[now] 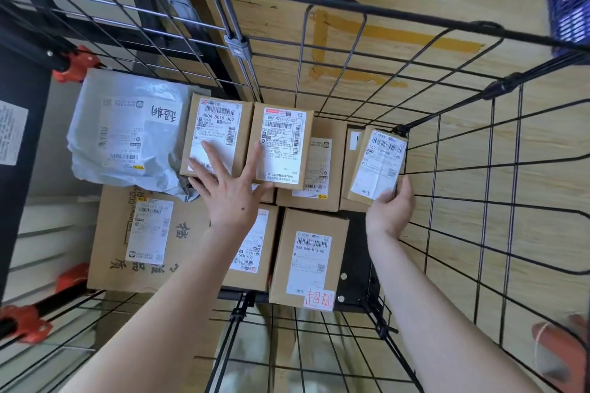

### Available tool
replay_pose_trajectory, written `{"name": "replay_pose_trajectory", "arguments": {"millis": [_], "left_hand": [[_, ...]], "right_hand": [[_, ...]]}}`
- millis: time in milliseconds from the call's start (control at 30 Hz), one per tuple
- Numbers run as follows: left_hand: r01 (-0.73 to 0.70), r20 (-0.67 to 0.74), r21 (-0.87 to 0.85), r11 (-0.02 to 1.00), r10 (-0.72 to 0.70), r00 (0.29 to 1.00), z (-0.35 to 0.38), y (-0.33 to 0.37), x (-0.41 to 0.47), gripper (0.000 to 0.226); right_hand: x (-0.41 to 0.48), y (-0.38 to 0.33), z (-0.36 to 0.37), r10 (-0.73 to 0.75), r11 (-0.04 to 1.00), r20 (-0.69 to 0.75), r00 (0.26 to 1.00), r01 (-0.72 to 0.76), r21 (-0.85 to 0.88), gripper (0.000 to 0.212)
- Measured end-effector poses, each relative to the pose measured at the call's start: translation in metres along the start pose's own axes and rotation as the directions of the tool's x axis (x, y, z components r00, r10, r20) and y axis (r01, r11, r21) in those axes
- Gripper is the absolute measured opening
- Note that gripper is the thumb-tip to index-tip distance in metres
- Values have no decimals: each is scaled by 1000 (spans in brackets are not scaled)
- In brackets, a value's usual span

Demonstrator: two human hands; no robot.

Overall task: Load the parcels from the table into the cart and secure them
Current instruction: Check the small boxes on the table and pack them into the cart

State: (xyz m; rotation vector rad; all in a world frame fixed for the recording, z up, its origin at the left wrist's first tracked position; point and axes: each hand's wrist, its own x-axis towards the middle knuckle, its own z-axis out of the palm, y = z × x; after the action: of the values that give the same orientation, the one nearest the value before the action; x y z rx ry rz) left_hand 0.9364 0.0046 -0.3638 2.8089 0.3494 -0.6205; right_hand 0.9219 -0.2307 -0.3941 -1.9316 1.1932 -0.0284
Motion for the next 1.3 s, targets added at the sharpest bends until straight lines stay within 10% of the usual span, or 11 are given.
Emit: {"name": "replay_pose_trajectory", "arguments": {"millis": [133,233,567,867,1300], "left_hand": [[-63,-44,44,997,65,997,3,19,-7,75],[-147,-108,95,985,157,982,6,33,-9,94],[-289,-23,83,954,291,956,15,57,-14,62],[-252,9,-6,968,252,968,-9,63,-36,51],[-141,-156,-533,835,67,986,-169,98,-150,17]], "right_hand": [[-29,14,5,-407,858,141,903,430,-280,58],[-29,23,6,-404,683,372,835,546,-485,60],[7,4,-20,-422,674,351,836,548,-495,77],[-9,-40,-18,-93,731,474,875,383,-565,69],[-140,-167,-163,-263,884,761,592,464,-55,26]]}}
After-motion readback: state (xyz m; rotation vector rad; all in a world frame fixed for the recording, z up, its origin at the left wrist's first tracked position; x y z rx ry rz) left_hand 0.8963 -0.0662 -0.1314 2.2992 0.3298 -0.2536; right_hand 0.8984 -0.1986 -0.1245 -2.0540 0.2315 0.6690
